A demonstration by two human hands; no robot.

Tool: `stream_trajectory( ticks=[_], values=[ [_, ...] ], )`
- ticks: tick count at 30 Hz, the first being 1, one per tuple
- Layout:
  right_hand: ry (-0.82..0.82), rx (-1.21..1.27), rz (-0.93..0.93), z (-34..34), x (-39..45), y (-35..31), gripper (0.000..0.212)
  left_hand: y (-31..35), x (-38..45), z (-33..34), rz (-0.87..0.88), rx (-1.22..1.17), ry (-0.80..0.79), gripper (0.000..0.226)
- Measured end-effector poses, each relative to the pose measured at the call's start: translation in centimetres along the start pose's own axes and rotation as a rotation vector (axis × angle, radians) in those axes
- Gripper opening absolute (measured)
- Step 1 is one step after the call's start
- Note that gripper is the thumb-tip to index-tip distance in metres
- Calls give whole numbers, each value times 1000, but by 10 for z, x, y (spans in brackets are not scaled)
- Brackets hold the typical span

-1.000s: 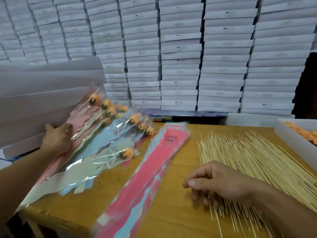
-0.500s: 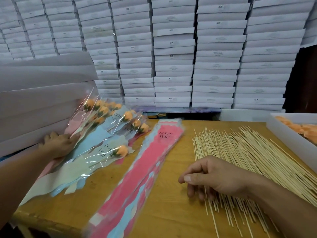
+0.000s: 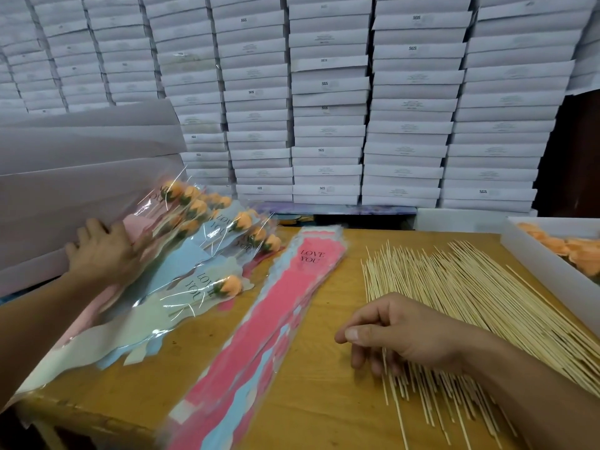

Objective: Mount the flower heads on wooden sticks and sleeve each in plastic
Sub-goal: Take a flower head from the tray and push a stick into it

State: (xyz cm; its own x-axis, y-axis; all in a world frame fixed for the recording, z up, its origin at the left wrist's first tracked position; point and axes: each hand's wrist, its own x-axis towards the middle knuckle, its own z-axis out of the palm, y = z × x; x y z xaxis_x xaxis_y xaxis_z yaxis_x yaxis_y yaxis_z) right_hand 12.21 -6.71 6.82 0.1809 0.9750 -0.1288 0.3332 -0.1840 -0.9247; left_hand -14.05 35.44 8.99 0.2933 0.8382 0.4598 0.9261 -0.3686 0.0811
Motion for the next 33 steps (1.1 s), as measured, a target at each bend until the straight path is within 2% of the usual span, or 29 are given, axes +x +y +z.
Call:
stream_trajectory(
  ticks=[3, 8, 11, 13, 15, 17, 19, 22, 27, 31, 33],
  values=[
    [5, 10, -7, -2, 0, 0, 20, 38, -5, -12, 13, -116, 33, 81],
    [32, -19, -24, -10, 0, -1, 23, 147, -35, -23, 188, -389, 43, 59],
    [15, 2, -47, -19, -3, 1, 26, 223, -70, -29, 265, -630, -83, 53],
    [-81, 17, -62, -31, -8, 2, 31, 269, -100, -38, 297, -805, -176, 49],
    [-229, 24, -89, -47, -13, 5, 35, 307, -130, -47, 265, -1035, -274, 41],
    [-352, 113, -130, -62, -17, 11, 37, 338, -158, -53, 109, -1321, -450, 35],
    [-389, 244, -185, -73, -20, 15, 36, 357, -182, -53, -9, -1469, -530, 32],
    [-370, 342, -228, -82, -20, 21, 40, 364, -207, -44, 66, -1449, -411, 19],
    [-256, 298, -168, -89, -15, 29, 32, 348, -225, -23, 274, -1381, -205, 13],
    [-36, 231, -117, -96, -17, 30, 21, 345, -232, -20, 386, -1257, -136, 11],
    [172, 220, -70, -110, -22, 25, 19, 348, -233, -22, 403, -1200, -100, 12]
  ],
)
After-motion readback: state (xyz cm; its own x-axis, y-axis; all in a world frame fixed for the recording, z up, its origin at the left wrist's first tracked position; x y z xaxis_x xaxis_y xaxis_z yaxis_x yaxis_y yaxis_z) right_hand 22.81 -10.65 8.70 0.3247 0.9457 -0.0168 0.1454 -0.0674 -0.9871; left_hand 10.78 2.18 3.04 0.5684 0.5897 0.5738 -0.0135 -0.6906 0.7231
